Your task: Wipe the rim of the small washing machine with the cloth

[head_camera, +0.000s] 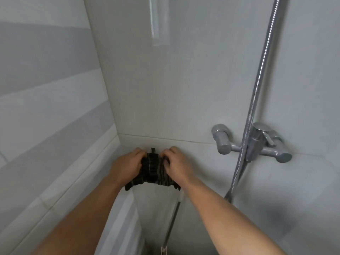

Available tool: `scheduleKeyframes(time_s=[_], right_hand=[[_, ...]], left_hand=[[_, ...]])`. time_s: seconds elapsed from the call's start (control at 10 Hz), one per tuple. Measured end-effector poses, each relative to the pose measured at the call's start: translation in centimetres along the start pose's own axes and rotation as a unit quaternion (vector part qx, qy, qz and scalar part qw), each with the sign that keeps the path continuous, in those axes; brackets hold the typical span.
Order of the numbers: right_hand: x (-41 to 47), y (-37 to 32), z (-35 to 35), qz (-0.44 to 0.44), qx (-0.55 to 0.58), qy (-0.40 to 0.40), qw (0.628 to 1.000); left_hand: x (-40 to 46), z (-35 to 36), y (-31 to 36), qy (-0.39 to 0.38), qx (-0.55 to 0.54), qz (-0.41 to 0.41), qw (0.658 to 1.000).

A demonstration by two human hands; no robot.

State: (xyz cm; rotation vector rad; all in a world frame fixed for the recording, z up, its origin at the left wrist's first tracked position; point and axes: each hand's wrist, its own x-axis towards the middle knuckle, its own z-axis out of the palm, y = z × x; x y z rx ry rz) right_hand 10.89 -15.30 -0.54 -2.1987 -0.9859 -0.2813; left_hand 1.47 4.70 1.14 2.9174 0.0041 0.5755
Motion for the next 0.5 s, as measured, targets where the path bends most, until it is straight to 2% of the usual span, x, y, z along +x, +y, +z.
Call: scheduleKeyframes(time_s=[0.1,0.2,0.3,0.5], right_hand=[[2.1,1.0,1.4,-0.047,-0.112,0.004,0.993],[1.6,1.8,2.0,-0.055,-0.170,-0.015,0.984],[-0.5,2.9,3.2,-0.038,-0.167,-0.029,0.985],[-6.5,2.2,3.0,0.086,-0.064,-0.074,0.992]], left_hand=[[1.9,2.0,-0.9,0.025,-0.034,-0.034,0.999],[2.0,4.1,-1.0,0.046,-0.032,-0.053,0.997],[0.7,6.4,-0.5,0.058,-0.025,-0.030,0.998],[-3.3,7.1,2.0,0.082,-0.118,-0.086,0.986]])
